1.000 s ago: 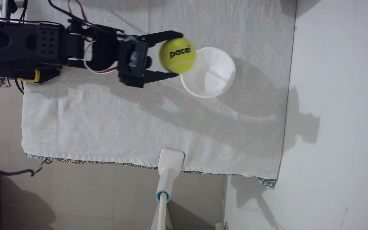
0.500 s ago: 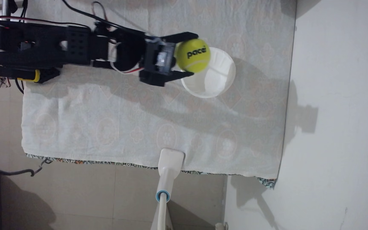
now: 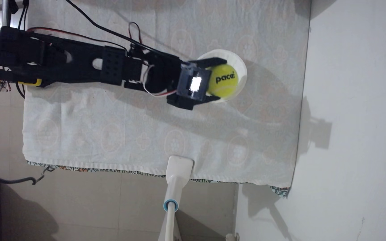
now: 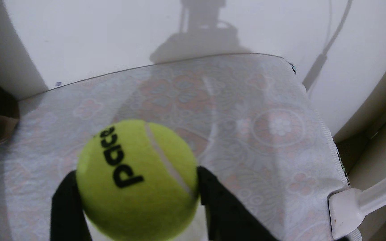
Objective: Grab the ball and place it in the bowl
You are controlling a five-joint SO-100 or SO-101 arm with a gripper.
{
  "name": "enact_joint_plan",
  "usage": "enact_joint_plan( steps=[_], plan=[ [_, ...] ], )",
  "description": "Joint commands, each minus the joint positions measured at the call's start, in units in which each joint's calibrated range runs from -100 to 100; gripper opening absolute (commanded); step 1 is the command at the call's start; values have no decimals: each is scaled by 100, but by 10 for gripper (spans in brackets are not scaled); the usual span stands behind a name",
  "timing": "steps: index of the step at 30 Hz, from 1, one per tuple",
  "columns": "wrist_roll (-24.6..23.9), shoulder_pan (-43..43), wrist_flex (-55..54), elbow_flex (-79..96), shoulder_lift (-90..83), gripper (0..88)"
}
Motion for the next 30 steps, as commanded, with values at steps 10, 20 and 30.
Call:
enact_joint_plan(
  steps=[10, 20, 30],
  plan=[
    [24, 92, -182, -583, 159, 214],
    [-39, 26, -117, -556, 272, 364],
    [103, -7, 48, -492, 224, 471]
  ],
)
